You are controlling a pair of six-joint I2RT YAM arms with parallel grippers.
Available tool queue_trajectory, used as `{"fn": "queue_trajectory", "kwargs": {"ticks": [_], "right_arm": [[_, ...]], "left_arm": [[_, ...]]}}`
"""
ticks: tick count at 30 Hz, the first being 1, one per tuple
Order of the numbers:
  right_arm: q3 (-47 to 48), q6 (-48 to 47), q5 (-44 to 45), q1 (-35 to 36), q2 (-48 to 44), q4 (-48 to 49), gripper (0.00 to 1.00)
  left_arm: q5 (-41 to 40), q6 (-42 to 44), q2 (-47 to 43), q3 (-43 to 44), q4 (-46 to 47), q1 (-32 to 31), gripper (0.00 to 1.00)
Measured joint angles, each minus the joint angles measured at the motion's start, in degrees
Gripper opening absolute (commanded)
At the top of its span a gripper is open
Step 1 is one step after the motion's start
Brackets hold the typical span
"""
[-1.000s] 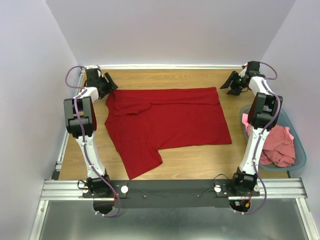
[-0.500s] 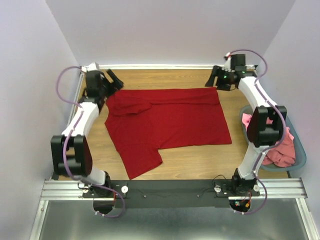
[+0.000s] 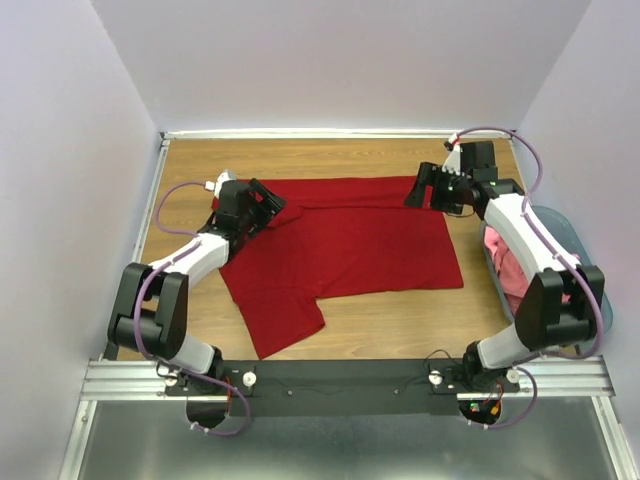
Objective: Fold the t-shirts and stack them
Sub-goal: Fold the tshirt
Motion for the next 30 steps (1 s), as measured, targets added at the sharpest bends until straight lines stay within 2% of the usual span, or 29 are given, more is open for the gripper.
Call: {"fn": "queue_trajectory", "kwargs": {"ticks": [6, 9, 17, 24, 30], "right_arm": [[-3.6, 0.1, 0.1, 0.0, -5.6, 0.3, 0.92], [-5.2, 0.2, 0.3, 0.0, -6.9, 0.3, 1.00], [-6.7, 0.1, 1.3, 0.0, -8.6, 0.3, 1.00], [-7.1, -0.1, 1.8, 0.0, -9.2, 0.3, 1.00], [-7.3, -0.3, 1.8, 0.0, -9.3, 0.3, 1.00]], "left_arm": [[-2.4, -5.4, 4.6, 1.0, 0.1, -0.7, 0.88], [-3.6, -8.2, 5.5, 1.0, -0.5, -1.3, 0.91], [-4.9, -11.4, 8.4, 1.8, -0.5, -2.3, 0.96], [-6.3, -13.0, 10.9, 2.0, -0.1, -2.3, 0.95], [-7.3, -13.4, 12.2, 3.7, 0.3, -2.3, 0.90]]}}
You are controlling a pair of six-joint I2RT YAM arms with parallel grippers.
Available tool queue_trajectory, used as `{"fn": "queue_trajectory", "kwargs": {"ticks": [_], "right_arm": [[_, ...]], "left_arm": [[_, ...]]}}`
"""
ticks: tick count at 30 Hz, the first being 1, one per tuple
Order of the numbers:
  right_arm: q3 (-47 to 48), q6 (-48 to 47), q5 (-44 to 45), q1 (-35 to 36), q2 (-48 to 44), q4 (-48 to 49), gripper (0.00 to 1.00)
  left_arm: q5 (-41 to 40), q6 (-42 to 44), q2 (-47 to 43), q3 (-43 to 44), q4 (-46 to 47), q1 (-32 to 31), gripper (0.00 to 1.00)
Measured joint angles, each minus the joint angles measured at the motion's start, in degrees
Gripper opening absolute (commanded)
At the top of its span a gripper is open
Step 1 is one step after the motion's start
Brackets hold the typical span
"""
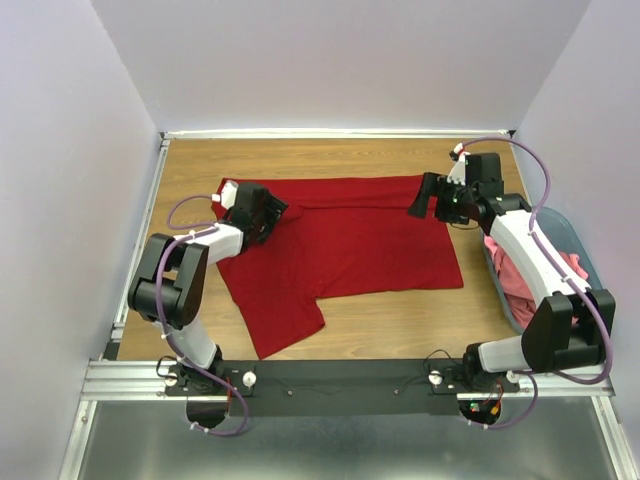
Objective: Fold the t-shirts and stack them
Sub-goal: Fold the tshirt
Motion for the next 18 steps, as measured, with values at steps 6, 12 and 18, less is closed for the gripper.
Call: {"fn": "queue_trajectory", "kwargs": {"ticks": [6, 12, 18], "right_arm": [[-0.7, -0.2, 0.6, 0.0, -0.9, 0.0, 1.00], [-0.8, -0.6, 0.9, 0.0, -1.2, -0.1, 1.00], [-0.8, -0.9, 1.0, 0.0, -1.2, -0.1, 1.00]], "left_arm": [[-0.1, 0.0, 2.6, 2.6, 0.2, 0.0, 0.86], [-0.5, 1.0, 3.2, 7.1, -1.2, 0.0, 0.84], [-3.3, 6.1, 3.8, 17.6, -3.9, 0.2, 0.86]]}}
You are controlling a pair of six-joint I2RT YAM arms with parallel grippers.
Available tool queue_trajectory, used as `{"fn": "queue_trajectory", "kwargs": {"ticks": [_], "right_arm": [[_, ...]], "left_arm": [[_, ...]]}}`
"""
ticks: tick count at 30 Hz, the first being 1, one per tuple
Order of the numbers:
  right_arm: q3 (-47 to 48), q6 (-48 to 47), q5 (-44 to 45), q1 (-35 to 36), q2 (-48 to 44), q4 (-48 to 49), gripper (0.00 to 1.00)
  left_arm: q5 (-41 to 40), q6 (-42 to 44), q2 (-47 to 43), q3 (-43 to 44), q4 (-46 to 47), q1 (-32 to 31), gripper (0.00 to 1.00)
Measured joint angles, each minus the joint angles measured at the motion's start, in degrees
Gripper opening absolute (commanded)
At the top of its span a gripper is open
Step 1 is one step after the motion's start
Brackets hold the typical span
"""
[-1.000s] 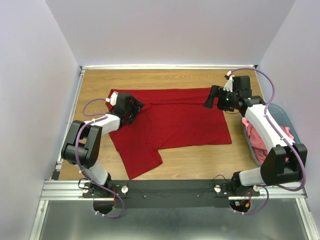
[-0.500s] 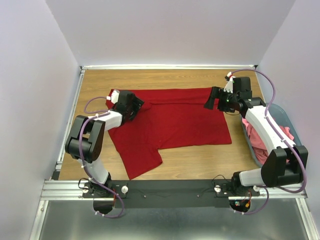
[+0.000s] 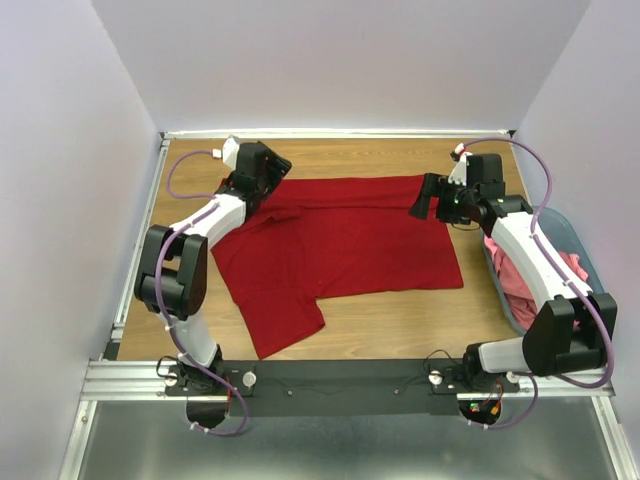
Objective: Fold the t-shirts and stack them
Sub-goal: Fold the tshirt
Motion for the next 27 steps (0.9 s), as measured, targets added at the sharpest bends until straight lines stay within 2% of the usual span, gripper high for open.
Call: {"fn": "queue_trajectory", "kwargs": {"ticks": [4, 7, 9, 14, 16, 20, 27], "right_arm": [[0.0, -0.2, 0.0, 0.0, 0.0, 0.0, 1.00], [0.0, -0.2, 0.0, 0.0, 0.0, -0.1, 1.00], [0.0, -0.3, 0.0, 0.0, 0.0, -0.2, 1.00], [-0.1, -0.4, -0.1, 0.0, 0.0, -0.3, 1.00], [-0.4, -0.4, -0.1, 0.0, 0.0, -0.3, 1.00], [-0.7, -0.4, -0.1, 0.0, 0.0, -0.4, 1.00], [-0.7, -0.4, -0.2, 0.0, 0.0, -0.5, 1.00]], "left_arm": [[0.3, 3.7, 2.9, 5.6, -0.5, 1.0, 0.89], [0.8, 5.8, 3.1, 5.7, -2.2, 1.5, 0.94], [0.7, 5.8, 0.7, 2.7, -3.0, 1.6, 0.94], [0.7, 3.1, -10.7, -11.0, -3.9, 1.1, 0.97], [0.8, 1.8, -12.2, -14.0, -3.4, 0.5, 0.98], [1.7, -0.2, -9.9, -17.1, -1.1, -0.1, 0.98], [2.0, -1.4, -3.3, -16.2, 1.1, -0.2, 0.98]]}}
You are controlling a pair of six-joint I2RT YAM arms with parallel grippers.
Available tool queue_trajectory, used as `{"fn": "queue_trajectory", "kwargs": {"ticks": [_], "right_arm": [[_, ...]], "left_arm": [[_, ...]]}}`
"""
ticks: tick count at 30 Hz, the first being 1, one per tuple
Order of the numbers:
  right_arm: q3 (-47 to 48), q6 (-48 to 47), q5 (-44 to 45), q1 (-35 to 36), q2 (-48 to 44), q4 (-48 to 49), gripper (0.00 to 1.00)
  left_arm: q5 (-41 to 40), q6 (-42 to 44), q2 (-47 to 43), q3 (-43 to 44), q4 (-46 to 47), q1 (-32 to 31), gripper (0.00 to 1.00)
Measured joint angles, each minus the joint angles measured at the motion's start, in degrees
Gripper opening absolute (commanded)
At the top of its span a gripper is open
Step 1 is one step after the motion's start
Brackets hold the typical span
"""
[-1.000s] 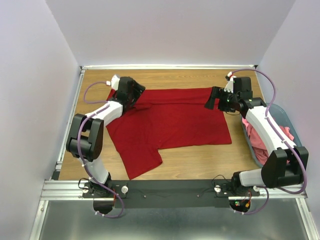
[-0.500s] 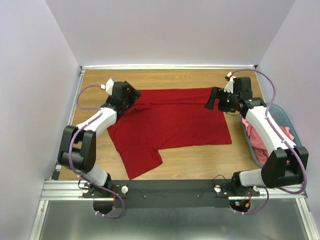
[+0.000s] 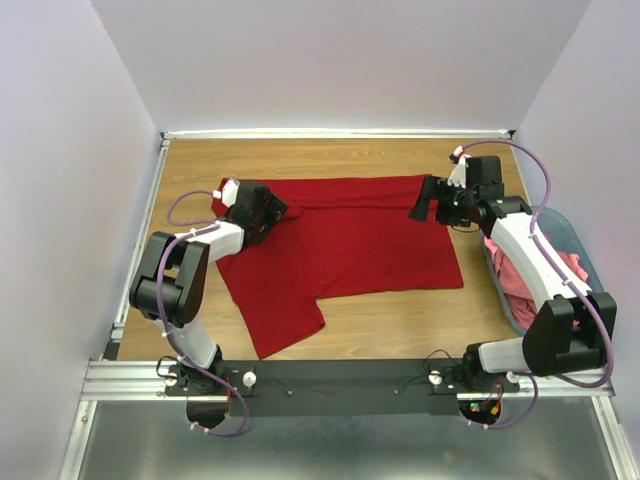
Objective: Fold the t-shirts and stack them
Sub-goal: Fold the tshirt
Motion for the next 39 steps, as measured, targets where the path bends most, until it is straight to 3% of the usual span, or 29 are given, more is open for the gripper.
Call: {"fn": "queue_trajectory", "kwargs": {"ticks": [18, 28, 34, 39], "right_arm": [[-0.3, -0.4, 0.0, 0.0, 0.0, -0.4, 1.00], [-0.7, -0.6, 0.1, 0.0, -0.1, -0.7, 1.00], [-1.0, -0.9, 0.1, 0.0, -0.4, -1.1, 1.00], [-1.0, -1.2, 0.0, 0.0, -0.9, -1.5, 0.99]], "left_arm": [[0.0, -0.6, 5.8, 9.9, 1.9, 0.0, 0.95], [-0.1, 4.6, 10.0, 23.1, -4.2, 2.0, 0.98], [-0.2, 9.1, 5.7, 17.9, -7.1, 3.8, 0.98], [0.0, 14.0, -3.8, 10.1, -11.1, 5.0, 0.95]]}}
